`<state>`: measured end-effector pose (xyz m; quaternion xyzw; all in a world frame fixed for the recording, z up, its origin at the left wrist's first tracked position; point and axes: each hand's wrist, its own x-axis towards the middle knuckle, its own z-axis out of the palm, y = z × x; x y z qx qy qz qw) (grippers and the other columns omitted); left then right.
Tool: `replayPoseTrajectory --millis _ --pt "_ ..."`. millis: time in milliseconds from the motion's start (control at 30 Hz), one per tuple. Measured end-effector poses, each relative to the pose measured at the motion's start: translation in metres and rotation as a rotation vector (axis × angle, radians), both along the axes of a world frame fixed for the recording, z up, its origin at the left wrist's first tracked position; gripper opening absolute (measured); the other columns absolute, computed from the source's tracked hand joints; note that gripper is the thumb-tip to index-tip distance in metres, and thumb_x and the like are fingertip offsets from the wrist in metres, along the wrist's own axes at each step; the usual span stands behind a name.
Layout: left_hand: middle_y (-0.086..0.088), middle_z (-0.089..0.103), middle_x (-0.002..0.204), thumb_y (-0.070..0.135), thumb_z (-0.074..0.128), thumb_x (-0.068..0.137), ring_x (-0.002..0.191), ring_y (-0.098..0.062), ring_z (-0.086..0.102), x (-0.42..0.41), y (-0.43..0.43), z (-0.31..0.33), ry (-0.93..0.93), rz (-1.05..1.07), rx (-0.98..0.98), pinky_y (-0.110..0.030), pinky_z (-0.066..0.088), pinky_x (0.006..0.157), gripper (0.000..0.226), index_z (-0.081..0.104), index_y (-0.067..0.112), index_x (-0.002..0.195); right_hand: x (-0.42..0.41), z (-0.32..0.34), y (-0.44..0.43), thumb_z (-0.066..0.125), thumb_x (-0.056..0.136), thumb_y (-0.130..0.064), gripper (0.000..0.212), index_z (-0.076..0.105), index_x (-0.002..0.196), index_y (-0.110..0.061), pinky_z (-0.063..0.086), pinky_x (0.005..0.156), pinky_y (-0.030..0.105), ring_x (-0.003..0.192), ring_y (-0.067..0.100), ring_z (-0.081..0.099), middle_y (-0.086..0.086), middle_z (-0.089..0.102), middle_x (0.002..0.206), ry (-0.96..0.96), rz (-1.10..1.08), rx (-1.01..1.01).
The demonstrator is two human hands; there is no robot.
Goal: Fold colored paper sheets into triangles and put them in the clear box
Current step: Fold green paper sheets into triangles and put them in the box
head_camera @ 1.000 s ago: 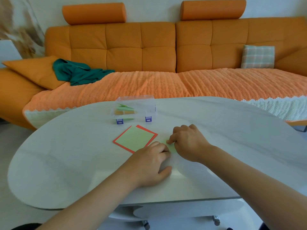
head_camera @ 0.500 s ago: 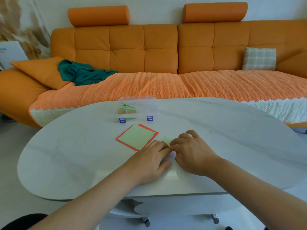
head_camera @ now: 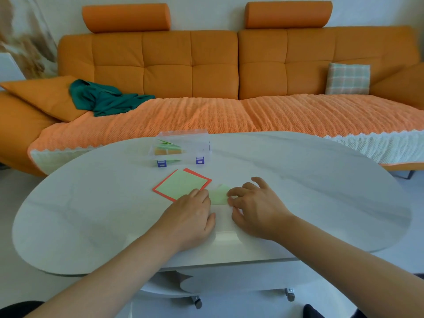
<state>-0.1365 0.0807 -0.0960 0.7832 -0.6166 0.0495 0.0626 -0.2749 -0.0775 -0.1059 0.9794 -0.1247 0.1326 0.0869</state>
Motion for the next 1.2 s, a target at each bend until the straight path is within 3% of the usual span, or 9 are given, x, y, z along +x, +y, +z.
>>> replayPoseTrajectory --millis 200,400,500,567,633,700,733,933,1200 --pt "-0.004 0.052 0.098 0.037 0.01 0.088 0.091 -0.02 0.047 0.003 0.008 -0.002 -0.032 0.048 -0.003 -0.036 0.047 0.083 0.055 0.058 0.011 0.094 0.0 -0.004 -0.001 0.036 0.086 -0.034 0.042 0.078 0.084 -0.028 0.049 0.095 0.045 0.082 0.02 0.066 -0.011 0.073 0.106 -0.056 0.011 0.029" --pt "-0.006 0.055 0.076 0.018 0.048 0.083 0.071 -0.022 0.052 0.009 0.013 -0.005 -0.026 0.09 -0.044 -0.034 0.053 0.061 0.02 0.062 0.008 0.072 -0.003 -0.005 -0.003 0.032 0.088 -0.035 0.045 0.077 0.089 -0.027 0.045 0.094 0.04 0.088 0.02 0.064 -0.01 0.071 0.111 -0.058 0.008 0.101" --pt "-0.006 0.056 0.084 0.02 0.034 0.088 0.076 -0.021 0.052 0.011 0.013 -0.005 -0.001 0.05 -0.154 -0.037 0.054 0.067 0.031 0.062 0.007 0.082 -0.003 -0.004 -0.004 0.028 0.09 -0.037 0.048 0.076 0.094 -0.028 0.043 0.095 0.038 0.094 0.019 0.063 -0.011 0.069 0.117 -0.03 0.009 0.121" --pt "-0.007 0.061 0.103 0.021 0.034 0.091 0.093 -0.022 0.056 0.007 0.01 -0.003 0.051 0.01 -0.201 -0.034 0.054 0.084 0.037 0.065 0.004 0.103 0.0 -0.004 -0.005 0.028 0.09 -0.037 0.049 0.075 0.1 -0.028 0.043 0.095 0.038 0.098 0.019 0.063 -0.01 0.068 0.121 -0.014 0.015 0.142" --pt "-0.006 0.056 0.131 0.024 0.037 0.098 0.123 -0.02 0.049 0.0 0.005 0.002 0.127 -0.035 -0.19 -0.021 0.035 0.109 0.042 0.058 0.005 0.128 0.005 -0.004 -0.004 0.028 0.09 -0.038 0.05 0.074 0.108 -0.028 0.043 0.094 0.039 0.102 0.02 0.063 -0.008 0.067 0.123 -0.001 0.032 0.158" --pt "0.002 0.045 0.148 0.028 0.041 0.103 0.137 -0.01 0.035 -0.006 0.001 0.0 0.219 -0.086 -0.124 -0.006 0.01 0.111 0.043 0.05 0.011 0.142 0.01 -0.004 -0.003 0.027 0.09 -0.04 0.053 0.071 0.116 -0.029 0.042 0.095 0.038 0.105 0.02 0.062 -0.008 0.066 0.126 0.018 0.049 0.167" --pt "0.005 0.043 0.15 0.031 0.043 0.104 0.138 -0.006 0.033 -0.006 -0.001 -0.004 0.25 -0.099 -0.111 -0.004 0.008 0.109 0.044 0.049 0.014 0.144 0.011 -0.004 -0.002 0.025 0.089 -0.041 0.055 0.07 0.12 -0.03 0.041 0.096 0.038 0.108 0.02 0.061 -0.008 0.065 0.128 0.03 0.055 0.175" --pt "0.007 0.053 0.131 0.038 0.047 0.101 0.123 -0.011 0.045 0.0 -0.008 -0.013 0.236 -0.077 -0.109 -0.028 0.036 0.107 0.038 0.057 0.018 0.132 0.004 -0.003 -0.003 0.024 0.091 -0.037 0.058 0.066 0.128 -0.023 0.041 0.102 0.04 0.12 0.023 0.058 -0.002 0.064 0.133 0.066 0.097 0.171" --pt "0.009 0.045 0.118 0.054 0.041 0.097 0.115 -0.012 0.04 -0.001 -0.012 -0.009 0.154 -0.069 -0.021 -0.031 0.039 0.1 0.049 0.049 0.031 0.139 -0.004 0.001 -0.007 0.023 0.092 -0.041 0.057 0.075 0.113 -0.032 0.041 0.103 0.044 0.117 0.02 0.061 -0.007 0.069 0.125 0.048 0.008 0.16"
